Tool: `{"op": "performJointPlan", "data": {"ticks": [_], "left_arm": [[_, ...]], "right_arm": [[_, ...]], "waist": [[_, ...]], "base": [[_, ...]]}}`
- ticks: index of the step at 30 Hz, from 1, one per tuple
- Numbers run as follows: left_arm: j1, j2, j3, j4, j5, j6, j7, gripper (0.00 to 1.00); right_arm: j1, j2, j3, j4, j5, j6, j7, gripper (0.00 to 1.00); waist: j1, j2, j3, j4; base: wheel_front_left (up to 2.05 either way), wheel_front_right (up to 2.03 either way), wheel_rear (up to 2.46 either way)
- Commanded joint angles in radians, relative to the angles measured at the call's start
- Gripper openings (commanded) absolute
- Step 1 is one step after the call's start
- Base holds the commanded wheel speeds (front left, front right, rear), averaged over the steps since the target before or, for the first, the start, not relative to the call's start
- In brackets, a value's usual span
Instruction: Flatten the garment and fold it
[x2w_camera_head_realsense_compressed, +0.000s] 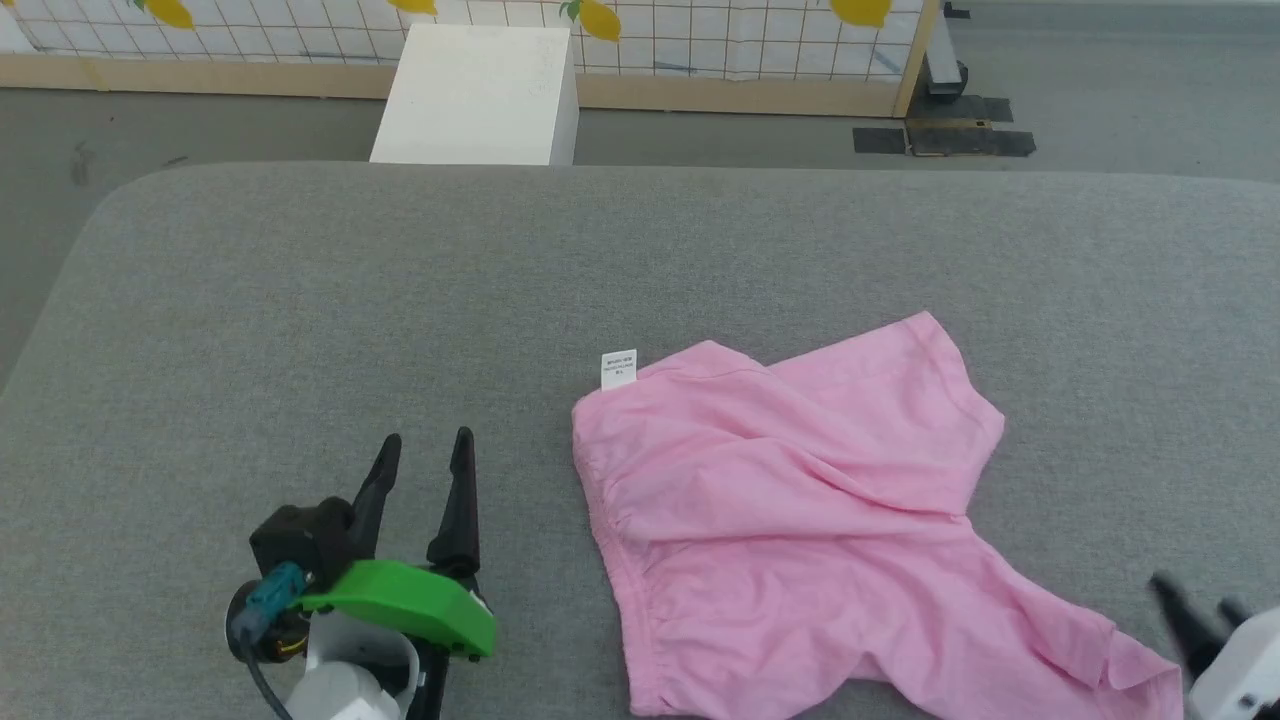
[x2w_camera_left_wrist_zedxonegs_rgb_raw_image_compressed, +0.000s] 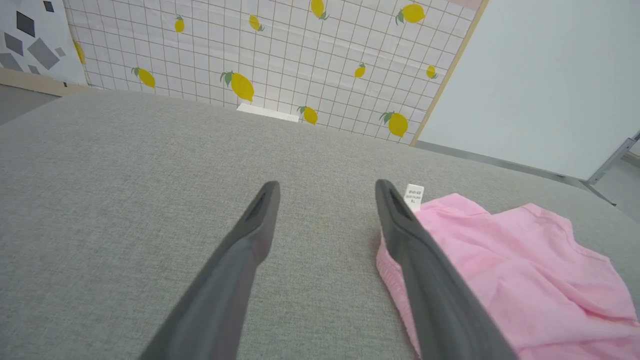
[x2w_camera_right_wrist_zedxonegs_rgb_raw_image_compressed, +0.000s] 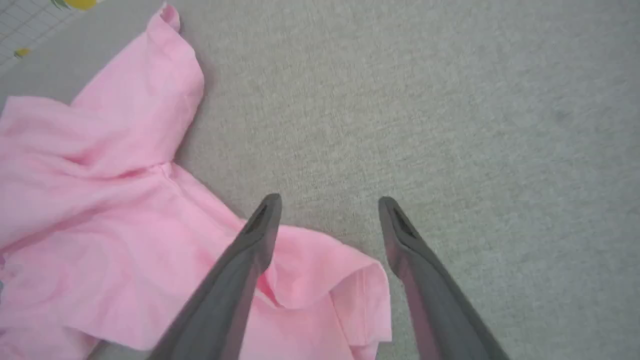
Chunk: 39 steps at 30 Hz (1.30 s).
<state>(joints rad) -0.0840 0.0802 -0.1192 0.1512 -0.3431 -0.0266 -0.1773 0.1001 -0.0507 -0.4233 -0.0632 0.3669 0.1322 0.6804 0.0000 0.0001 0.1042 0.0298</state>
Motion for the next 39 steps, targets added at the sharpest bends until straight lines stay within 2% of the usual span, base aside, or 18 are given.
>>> {"op": "performJointPlan", "data": {"ticks": [1, 3, 6, 14, 18, 21, 22, 23, 24, 31, 35, 39], "left_arm": [[-0.014, 0.004, -0.002, 0.000, -0.009, 0.002, 0.015, 1.00], [-0.051, 0.001, -0.007, 0.003, -0.025, 0.002, 0.059, 1.00], [-0.139, -0.001, -0.028, 0.032, -0.043, 0.007, 0.184, 1.00], [-0.437, 0.005, -0.149, 0.244, -0.036, 0.043, 0.711, 1.00], [-0.504, 0.021, -0.180, 0.325, -0.009, 0.059, 0.832, 1.00], [-0.511, 0.030, -0.185, 0.362, -0.006, 0.063, 0.853, 1.00], [-0.509, 0.030, -0.182, 0.370, -0.011, 0.062, 0.848, 0.58], [-0.508, 0.029, -0.179, 0.372, -0.016, 0.060, 0.835, 0.09], [-0.505, 0.028, -0.176, 0.374, -0.021, 0.056, 0.819, 0.00], [-0.458, 0.005, -0.143, 0.317, -0.080, 0.036, 0.670, 0.00], [-0.385, -0.008, -0.118, 0.223, -0.120, 0.041, 0.570, 0.00], [-0.306, -0.017, -0.111, 0.134, -0.155, 0.057, 0.522, 0.00]], "right_arm": [[-0.042, 0.000, -0.024, 0.005, 0.011, -0.002, -0.047, 1.00], [-0.082, 0.000, -0.058, 0.008, -0.005, -0.002, -0.103, 1.00], [-0.132, 0.000, -0.078, 0.014, -0.039, -0.002, -0.134, 1.00], [-0.207, 0.000, -0.021, 0.036, -0.062, -0.002, -0.124, 1.00], [-0.213, 0.000, 0.005, 0.049, -0.052, -0.002, -0.138, 1.00], [-0.217, 0.000, 0.012, 0.056, -0.057, -0.002, -0.148, 1.00], [-0.218, 0.000, 0.014, 0.058, -0.058, -0.002, -0.150, 1.00], [-0.219, 0.000, 0.015, 0.059, -0.060, -0.002, -0.153, 1.00], [-0.219, 0.000, 0.015, 0.060, -0.061, -0.002, -0.155, 1.00], [-0.242, 0.000, 0.068, 0.025, -0.101, -0.002, -0.136, 1.00], [-0.327, 0.000, 0.170, 0.007, -0.152, -0.002, -0.111, 1.00], [-0.449, -0.002, 0.294, 0.067, -0.227, -0.002, -0.074, 1.00]], "waist": [[0.0000, -0.0001, 0.002, 0.000], [0.0000, -0.0001, 0.006, 0.000], [0.0000, -0.0001, 0.019, -0.010], [0.0000, -0.0001, 0.092, -0.056], [0.0000, -0.0001, 0.119, -0.080], [0.0000, -0.0001, 0.131, -0.091], [0.0000, -0.0001, 0.133, -0.092], [0.0000, -0.0001, 0.134, -0.093], [0.0000, -0.0001, 0.135, -0.092], [0.0000, -0.0001, 0.137, -0.065], [0.0000, -0.0001, 0.152, -0.046], [0.0000, -0.0001, 0.180, -0.021]], "base": [[0.00, 0.00, 0.00], [0.00, 0.00, 0.00], [0.00, 0.00, 0.00], [0.00, 0.00, 0.00], [0.00, 0.00, 0.00], [0.00, 0.00, 0.00], [0.00, 0.00, 0.00], [0.00, 0.00, 0.00], [0.00, 0.00, 0.00], [0.00, 0.00, 0.00], [0.00, 0.00, 0.00], [0.00, 0.00, 0.00]]}}
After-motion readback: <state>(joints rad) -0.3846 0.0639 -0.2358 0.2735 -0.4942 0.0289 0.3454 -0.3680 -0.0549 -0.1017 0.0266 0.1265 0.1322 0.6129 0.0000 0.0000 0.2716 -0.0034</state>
